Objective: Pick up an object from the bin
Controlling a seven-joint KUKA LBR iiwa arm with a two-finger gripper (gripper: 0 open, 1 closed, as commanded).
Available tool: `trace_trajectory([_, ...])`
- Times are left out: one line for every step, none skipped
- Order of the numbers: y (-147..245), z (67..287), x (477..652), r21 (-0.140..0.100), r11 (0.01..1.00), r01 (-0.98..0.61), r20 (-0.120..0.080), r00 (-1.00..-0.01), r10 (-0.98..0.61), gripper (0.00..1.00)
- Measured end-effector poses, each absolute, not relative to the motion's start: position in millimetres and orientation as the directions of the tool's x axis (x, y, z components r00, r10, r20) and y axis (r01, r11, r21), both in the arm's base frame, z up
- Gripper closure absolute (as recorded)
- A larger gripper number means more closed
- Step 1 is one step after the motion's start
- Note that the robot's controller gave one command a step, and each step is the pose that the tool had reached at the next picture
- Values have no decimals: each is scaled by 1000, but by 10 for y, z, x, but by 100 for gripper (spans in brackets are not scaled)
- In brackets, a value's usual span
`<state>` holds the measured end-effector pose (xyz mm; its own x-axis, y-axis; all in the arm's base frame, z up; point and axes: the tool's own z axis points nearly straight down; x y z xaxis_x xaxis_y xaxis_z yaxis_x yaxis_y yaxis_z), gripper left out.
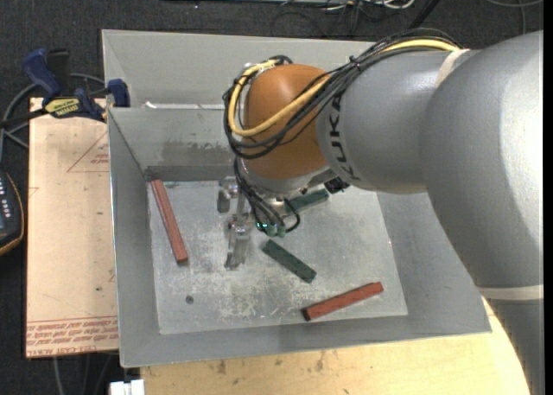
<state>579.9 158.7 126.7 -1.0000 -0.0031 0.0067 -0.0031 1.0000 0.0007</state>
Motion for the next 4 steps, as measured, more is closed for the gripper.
trace_trajectory([987,931,6203,-1,967,-256,-1,-967,-256,0])
trace_trajectory([760,686,6369,0,962,-272,-2,-962,-272,0])
trace_trajectory([780,707,6370,2,962,-274,-4,-962,-274,100])
trace_trajectory([618,2131,6452,-1,972,-233,-13,-972,-233,100])
